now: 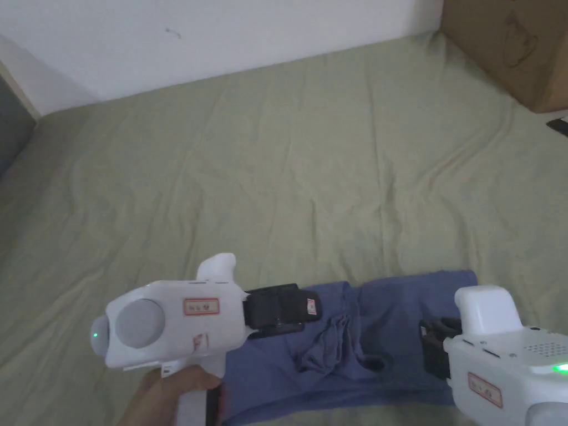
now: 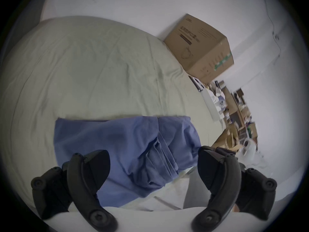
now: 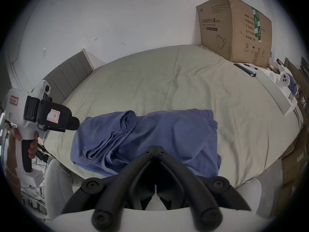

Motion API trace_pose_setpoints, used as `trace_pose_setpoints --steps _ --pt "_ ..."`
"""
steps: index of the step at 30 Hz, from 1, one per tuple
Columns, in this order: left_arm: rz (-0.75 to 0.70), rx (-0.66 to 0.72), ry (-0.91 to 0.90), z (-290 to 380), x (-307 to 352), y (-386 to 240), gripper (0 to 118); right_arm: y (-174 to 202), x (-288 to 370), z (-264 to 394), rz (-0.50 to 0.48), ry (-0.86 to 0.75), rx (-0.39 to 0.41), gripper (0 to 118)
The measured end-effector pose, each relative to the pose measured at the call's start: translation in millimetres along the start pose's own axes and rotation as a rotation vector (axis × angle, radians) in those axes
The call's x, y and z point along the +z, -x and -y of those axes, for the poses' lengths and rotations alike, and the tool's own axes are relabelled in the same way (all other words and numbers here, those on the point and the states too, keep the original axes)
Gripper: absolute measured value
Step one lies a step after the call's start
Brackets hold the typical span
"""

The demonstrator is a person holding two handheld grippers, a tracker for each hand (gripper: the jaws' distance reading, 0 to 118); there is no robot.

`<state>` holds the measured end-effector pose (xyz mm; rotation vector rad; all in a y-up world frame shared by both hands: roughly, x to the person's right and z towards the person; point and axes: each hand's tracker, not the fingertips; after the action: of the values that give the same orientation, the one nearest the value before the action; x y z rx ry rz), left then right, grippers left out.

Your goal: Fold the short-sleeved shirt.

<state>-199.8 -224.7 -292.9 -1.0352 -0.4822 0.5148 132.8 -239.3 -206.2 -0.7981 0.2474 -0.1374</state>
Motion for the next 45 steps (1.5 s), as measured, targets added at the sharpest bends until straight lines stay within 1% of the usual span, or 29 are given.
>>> trace_pose_setpoints --steps 1,2,3,4,5,6,7,9,11,14,17,21,24,26,28,30,32,33,34,36,37,38,39,41,43,44,45 --pt "-0.022 0.010 -0.024 -0.4 8.6 -4.3 91 1.1 0.2 -0.3 -0.011 -0.001 -0.002 0" --pt "-0.059 0.002 -0.046 -0.9 11.8 1.3 66 2.4 -0.6 -0.9 -0.021 -0.003 0.001 0" --pt "-0.112 0.003 -0.062 -0.2 11.5 4.1 33 3.7 -0.4 -1.2 -0.025 -0.005 0.006 0" --pt "-0.185 0.005 -0.065 1.1 9.5 7.0 3 5.0 0.0 -1.4 -0.028 -0.007 0.012 0" --pt "-0.237 -0.002 -0.059 -0.6 4.8 12.5 2 6.2 0.2 -2.1 -0.029 -0.008 0.018 0" --pt "-0.229 -0.016 -0.044 2.0 0.9 14.1 2 6.8 0.2 -2.7 -0.029 -0.011 0.021 0" --pt "-0.203 -0.019 -0.027 5.4 -4.6 14.9 0 7.4 0.5 -2.9 -0.030 -0.017 0.023 0" --pt "-0.136 -0.013 0.006 12.9 -18.2 6.8 0 7.9 1.7 -3.3 -0.033 -0.035 0.022 0" --pt "-0.087 -0.034 0.032 19.2 -30.5 -1.3 0 7.0 4.2 -4.2 -0.032 -0.068 0.006 0" --pt "-0.065 -0.073 0.101 29.5 -50.1 -18.7 0 5.5 6.0 -6.2 -0.039 -0.073 0.001 0" --pt "-0.044 -0.099 0.186 44.3 -67.2 -37.7 0 5.3 6.8 -5.3 -0.017 -0.067 0.020 0" --pt "-0.044 -0.148 0.199 54.7 -85.7 -51.4 0 1.8 7.2 -3.8 -0.019 -0.056 0.000 0" --pt "-0.030 -0.136 0.196 52.9 -81.2 -53.5 0 0.2 8.5 -3.7 -0.018 -0.051 -0.011 0" --pt "0.038 -0.103 0.169 48.0 -72.8 -45.6 0 0.6 9.8 -4.6 -0.015 -0.048 0.004 0" --pt "0.087 -0.061 0.138 43.6 -54.8 -38.6 0 2.0 10.4 -5.8 -0.001 -0.046 0.022 0" --pt "0.129 -0.033 0.067 37.8 -24.7 -35.2 0 3.2 10.4 -7.0 0.002 -0.044 0.031 0" --pt "0.146 0.001 0.003 31.1 2.5 -13.8 7 4.5 9.9 -8.0 -0.001 -0.043 0.035 0" --pt "0.138 0.018 -0.018 27.0 13.8 -0.1 16 5.7 9.2 -8.5 -0.002 -0.041 0.037 0" --pt "0.105 0.047 -0.047 24.9 26.8 14.9 38 7.7 7.9 -9.2 -0.001 -0.038 0.039 0" --pt "0.035 0.096 -0.090 24.1 45.4 46.4 86 11.5 4.3 -9.9 -0.003 -0.028 0.046 0" --pt "-0.001 0.151 -0.113 25.4 52.3 61.5 107 14.0 2.4 -10.0 -0.006 -0.023 0.049 0" --pt "-0.012 0.202 -0.129 27.5 59.3 78.7 110 17.0 0.3 -10.3 -0.008 -0.019 0.052 0" --pt "0.013 0.253 -0.144 29.8 66.0 94.9 110 19.7 -1.2 -10.5 -0.012 -0.014 0.057 0" --pt "0.120 0.440 -0.139 34.8 70.6 130.6 110 27.2 -3.8 -11.1 -0.018 -0.002 0.069 0" --pt "0.212 0.588 -0.143 42.2 68.7 158.6 110 34.3 -6.1 -12.2 -0.024 0.003 0.079 0" --pt "0.258 0.626 -0.148 44.9 64.6 170.3 110 37.7 -7.6 -12.8 -0.027 0.004 0.080 0" --pt "0.249 0.639 -0.141 47.7 59.4 166.1 110 40.6 -8.9 -13.7 -0.028 0.006 0.081 0"
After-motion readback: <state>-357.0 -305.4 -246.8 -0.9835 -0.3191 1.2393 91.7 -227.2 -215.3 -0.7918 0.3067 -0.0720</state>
